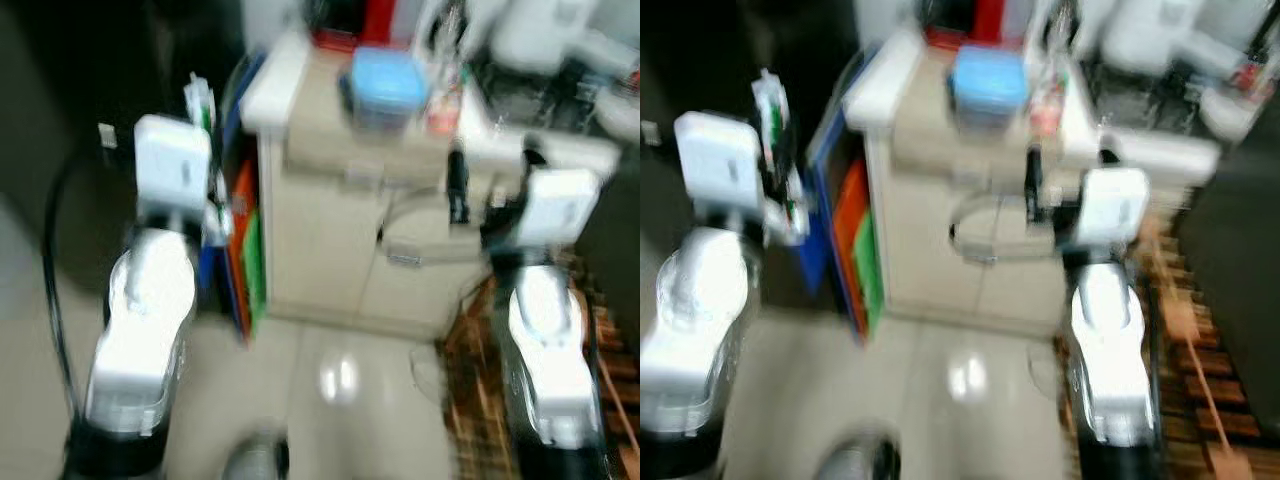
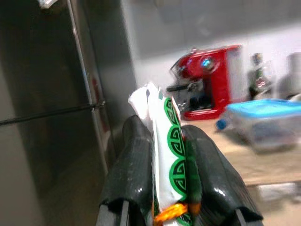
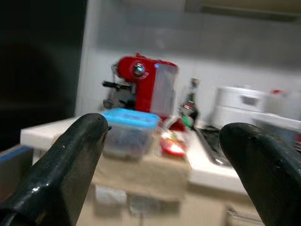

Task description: Restocking fridge

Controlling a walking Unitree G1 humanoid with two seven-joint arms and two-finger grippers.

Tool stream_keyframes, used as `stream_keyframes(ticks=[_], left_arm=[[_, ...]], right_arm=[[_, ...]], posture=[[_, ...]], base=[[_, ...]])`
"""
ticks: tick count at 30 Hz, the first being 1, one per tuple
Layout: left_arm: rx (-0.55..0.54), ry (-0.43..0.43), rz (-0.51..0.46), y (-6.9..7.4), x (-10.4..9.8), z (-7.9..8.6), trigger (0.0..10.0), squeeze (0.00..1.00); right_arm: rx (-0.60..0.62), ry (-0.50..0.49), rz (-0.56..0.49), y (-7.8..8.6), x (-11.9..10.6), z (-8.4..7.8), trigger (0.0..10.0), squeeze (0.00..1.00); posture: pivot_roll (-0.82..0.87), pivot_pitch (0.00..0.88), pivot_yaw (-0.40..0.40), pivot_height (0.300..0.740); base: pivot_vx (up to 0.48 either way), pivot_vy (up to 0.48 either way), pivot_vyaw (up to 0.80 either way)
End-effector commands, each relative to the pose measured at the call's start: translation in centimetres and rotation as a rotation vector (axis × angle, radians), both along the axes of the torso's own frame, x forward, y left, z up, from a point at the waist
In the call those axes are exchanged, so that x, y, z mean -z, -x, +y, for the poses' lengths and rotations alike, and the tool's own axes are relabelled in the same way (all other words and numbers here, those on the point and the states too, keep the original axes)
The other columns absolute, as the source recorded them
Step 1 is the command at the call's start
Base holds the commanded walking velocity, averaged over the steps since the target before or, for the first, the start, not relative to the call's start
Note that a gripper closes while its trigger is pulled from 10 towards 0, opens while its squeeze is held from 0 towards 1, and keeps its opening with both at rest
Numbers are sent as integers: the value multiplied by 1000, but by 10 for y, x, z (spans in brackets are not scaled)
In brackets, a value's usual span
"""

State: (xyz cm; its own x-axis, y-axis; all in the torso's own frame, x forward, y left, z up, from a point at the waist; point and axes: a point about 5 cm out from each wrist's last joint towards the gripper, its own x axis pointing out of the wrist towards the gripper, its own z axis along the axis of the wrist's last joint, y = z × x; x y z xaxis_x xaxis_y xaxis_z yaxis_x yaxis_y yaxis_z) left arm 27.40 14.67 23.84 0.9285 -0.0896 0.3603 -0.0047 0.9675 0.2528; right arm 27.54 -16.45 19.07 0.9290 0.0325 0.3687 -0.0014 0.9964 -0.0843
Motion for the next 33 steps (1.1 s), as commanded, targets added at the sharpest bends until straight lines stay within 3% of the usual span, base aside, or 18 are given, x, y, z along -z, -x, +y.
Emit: stream_keyframes(ticks=[1,4,15,18,22,23,27,33], left_arm=[[15,-18,-3,-2,-1,-4,10000,0],[23,-23,15,-3,4,-5,10000,0],[35,48,100,-4,25,-1,10000,0],[51,82,144,-11,38,0,10000,0],[110,148,187,-15,44,-8,10000,0],[158,191,214,-17,46,-14,10000,0],[189,176,210,-22,47,-20,10000,0],[200,118,202,-15,50,-12,10000,0]], right_arm=[[-8,1,-22,0,-6,0,10000,78],[-11,7,-5,-1,-3,0,10000,78],[-36,38,56,-1,9,0,10000,90],[-74,66,49,1,12,5,10000,94],[-38,41,62,-3,13,-4,10000,98],[6,8,75,-7,14,-14,10000,98],[51,-22,85,-10,17,-20,10000,102],[41,-3,100,-7,24,-17,10000,98]], posture=[[10,0,-58,740],[9,0,-58,740],[-4,2,-59,740],[-13,0,-55,740],[-25,0,-50,740],[-34,0,-40,740],[-33,0,-32,740],[-18,0,-36,740]], base=[[0,0,0],[0,0,0],[0,0,-745],[0,0,-760],[0,0,-758],[0,0,-750],[0,0,-744],[0,0,-742]])
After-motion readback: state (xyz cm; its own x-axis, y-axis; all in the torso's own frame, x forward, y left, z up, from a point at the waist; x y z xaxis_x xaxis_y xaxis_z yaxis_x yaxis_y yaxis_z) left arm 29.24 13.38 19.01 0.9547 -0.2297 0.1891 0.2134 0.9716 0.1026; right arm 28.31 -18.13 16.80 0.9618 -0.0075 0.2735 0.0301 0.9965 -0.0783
